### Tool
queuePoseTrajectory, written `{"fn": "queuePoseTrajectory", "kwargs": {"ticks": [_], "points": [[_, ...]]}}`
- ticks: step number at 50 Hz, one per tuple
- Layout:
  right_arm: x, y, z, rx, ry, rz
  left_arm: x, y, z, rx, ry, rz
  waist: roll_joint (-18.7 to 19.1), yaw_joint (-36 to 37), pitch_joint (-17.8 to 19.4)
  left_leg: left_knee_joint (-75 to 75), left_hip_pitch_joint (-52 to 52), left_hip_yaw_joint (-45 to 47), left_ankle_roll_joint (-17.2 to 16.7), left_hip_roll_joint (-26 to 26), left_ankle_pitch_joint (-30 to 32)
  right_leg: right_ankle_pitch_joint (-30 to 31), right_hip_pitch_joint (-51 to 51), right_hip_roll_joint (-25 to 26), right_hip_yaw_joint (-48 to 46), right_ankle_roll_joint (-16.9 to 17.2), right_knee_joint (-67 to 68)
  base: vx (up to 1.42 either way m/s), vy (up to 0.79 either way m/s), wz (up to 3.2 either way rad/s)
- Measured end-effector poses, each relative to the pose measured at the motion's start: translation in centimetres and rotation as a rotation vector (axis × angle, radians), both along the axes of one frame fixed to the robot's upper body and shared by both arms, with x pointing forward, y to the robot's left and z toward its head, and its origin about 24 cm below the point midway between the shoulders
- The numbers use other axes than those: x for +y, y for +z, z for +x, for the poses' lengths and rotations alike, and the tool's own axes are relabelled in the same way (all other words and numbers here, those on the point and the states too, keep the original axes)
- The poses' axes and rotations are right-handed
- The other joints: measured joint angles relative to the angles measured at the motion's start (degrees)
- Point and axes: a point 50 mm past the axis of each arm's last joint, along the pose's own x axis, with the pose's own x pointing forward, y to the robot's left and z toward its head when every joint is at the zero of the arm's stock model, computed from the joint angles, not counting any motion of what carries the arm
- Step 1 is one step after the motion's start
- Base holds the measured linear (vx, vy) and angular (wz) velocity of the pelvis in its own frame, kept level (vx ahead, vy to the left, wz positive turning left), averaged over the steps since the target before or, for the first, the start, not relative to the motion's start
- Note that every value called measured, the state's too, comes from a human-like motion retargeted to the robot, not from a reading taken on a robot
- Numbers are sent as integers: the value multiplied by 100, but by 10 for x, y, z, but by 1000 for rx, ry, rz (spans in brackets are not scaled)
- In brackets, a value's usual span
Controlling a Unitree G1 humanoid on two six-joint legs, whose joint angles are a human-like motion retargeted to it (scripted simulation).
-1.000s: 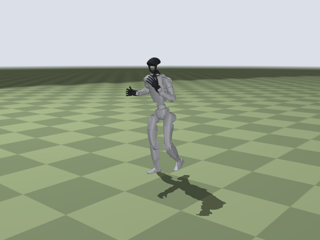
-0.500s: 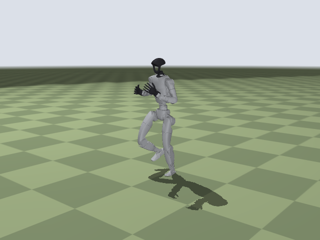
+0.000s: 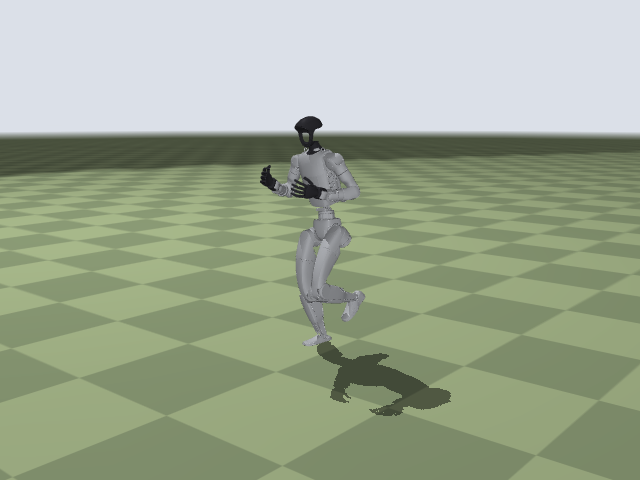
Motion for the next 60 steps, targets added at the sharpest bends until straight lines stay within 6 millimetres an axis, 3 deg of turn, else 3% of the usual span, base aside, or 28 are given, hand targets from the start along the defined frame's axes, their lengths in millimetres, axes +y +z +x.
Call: {"fn": "queuePoseTrajectory", "kwargs": {"ticks": [2,4,6,9,10,12,13,15,17,19,22,24,26,28,30,33,35,37,40,43,45,47,48,50,52,55,58,60], "points": [[17,54,-11,-253,55,116,22,-14,-25,114,26,-39,-103,144,-109,5,-361,-51,110,31,-4,20,-284,16,115,52,226,14,-4,-27],[20,86,-31,-415,84,265,35,-12,-43,172,22,19,-268,494,-377,-569,-496,-26,240,2,129,416,-257,-32,141,227,-220,22,-1,-11],[16,98,-49,-477,126,413,42,-4,-52,192,-1,118,-510,910,-680,-1703,-301,169,366,-3,347,1146,-90,-146,130,506,-916,25,3,-15],[15,96,-64,-432,271,549,48,3,-57,185,-6,198,-832,1297,-981,-4328,644,734,418,30,1027,2434,138,-287,141,890,-1706,23,10,-33],[16,93,-66,-399,330,560,50,4,-58,181,6,200,-862,1349,-1034,-5377,1079,894,347,13,1422,2810,213,-282,130,936,-1874,20,16,-57],[21,82,-69,-333,427,489,52,3,-59,168,56,155,-455,1299,-922,-7550,2227,900,-101,119,2507,2908,450,41,-153,600,-1639,17,20,-61],[22,75,-71,-305,454,434,50,2,-59,155,83,130,-62,1207,-794,-8425,2831,840,-408,341,2877,2585,500,330,-399,301,-1067,12,23,-33],[18,61,-71,-255,447,332,42,4,-51,87,127,118,563,928,-676,-9332,3500,803,-794,830,2636,1461,-226,688,-852,-121,1353,4,23,15],[17,43,-60,-180,353,252,29,13,-28,-26,172,108,651,515,-559,-9450,3591,681,-619,874,1610,521,-1373,578,-906,-203,4018,-4,17,72],[16,11,-41,-83,150,116,7,29,5,-152,149,50,537,164,-285,-9091,3478,390,-146,736,771,-74,-2169,428,-769,-114,5940,-6,12,102],[-4,-48,-27,116,-108,-48,-31,79,47,-374,44,85,261,-77,75,-7737,2841,34,509,507,94,-545,-3002,166,-550,-95,7613,-5,7,87],[-25,-71,-34,213,-204,-87,-47,127,47,-596,-12,86,261,-150,102,-7276,2508,-18,516,496,45,-597,-3361,36,-591,-226,7858,4,6,39],[-46,-79,-49,272,-242,-68,-53,170,31,-831,-28,65,402,-304,-41,-7532,2452,-59,355,506,256,-413,-3493,-53,-762,-378,7466,13,5,20],[-65,-80,-66,323,-250,-60,-53,194,11,-1000,-8,25,655,-589,-241,-8230,2657,-123,149,535,738,135,-3269,-1,-995,-363,6434,19,2,37],[-81,-82,-80,379,-266,-97,-54,201,-1,-1071,10,-27,916,-922,-426,-8993,2970,-223,-62,568,1409,992,-2713,287,-1111,-106,4827,22,-1,67],[-97,-88,-92,446,-318,-187,-55,195,-3,-1040,-57,-111,1015,-1282,-640,-9671,3324,-461,-294,391,2298,2461,-1402,765,-765,482,1598,23,-6,88],[-103,-93,-96,478,-356,-225,-55,188,1,-986,-100,-115,811,-1302,-776,-9776,3436,-587,-296,25,2589,3078,-526,701,-427,743,-248,19,-11,57],[-102,-101,-94,506,-384,-224,-57,176,9,-906,-159,-87,501,-1072,-834,-9300,3291,-579,-168,-330,2534,2807,68,428,-316,773,-1125,11,-14,1],[-89,-118,-78,533,-389,-159,-60,145,22,-734,-230,6,140,-586,-680,-6848,2261,-330,-69,-507,1856,1709,617,96,-352,589,-1625,2,-12,-38],[-62,-115,-42,464,-352,-64,-52,91,33,-464,-191,41,150,-125,29,-3828,1342,-115,-151,-176,756,713,1063,100,-158,362,-1618,-4,-7,-83],[-36,-87,-11,321,-297,-11,-39,43,32,-226,-126,17,242,48,581,-2169,956,-18,-129,172,270,207,1083,193,52,107,-1095,-6,-4,-96],[-13,-33,8,108,-225,78,-20,-5,16,20,-63,-13,245,145,753,-1046,474,-31,-72,338,66,-111,647,247,229,-104,-233,-2,-4,-65],[-5,-3,10,-6,-189,143,-9,-24,3,125,-34,-13,204,202,670,-678,171,-52,-36,336,11,-177,363,250,304,-130,75,6,-4,-32],[2,50,-2,-219,-130,293,14,-45,-26,287,3,41,68,404,307,-403,-303,-37,71,259,-40,-30,-3,192,381,-34,120,15,-3,-4],[-2,82,-26,-383,-83,423,33,-48,-49,374,11,152,-131,740,-114,-835,-343,156,246,227,16,553,11,48,375,216,-486,23,1,10],[-5,99,-62,-518,57,508,54,-30,-67,367,33,319,-451,1155,-658,-2341,123,675,561,219,488,1800,181,-235,344,689,-1507,24,7,7],[1,93,-78,-480,224,478,62,-21,-72,364,47,360,-542,1256,-1005,-4834,1098,833,269,-54,1434,2827,361,-294,431,931,-2070,21,13,-8],[8,83,-82,-402,335,415,62,-17,-70,336,69,356,-349,1162,-1109,-6797,1875,531,-49,-251,2217,3182,548,-128,506,942,-2283,18,17,4]]}}
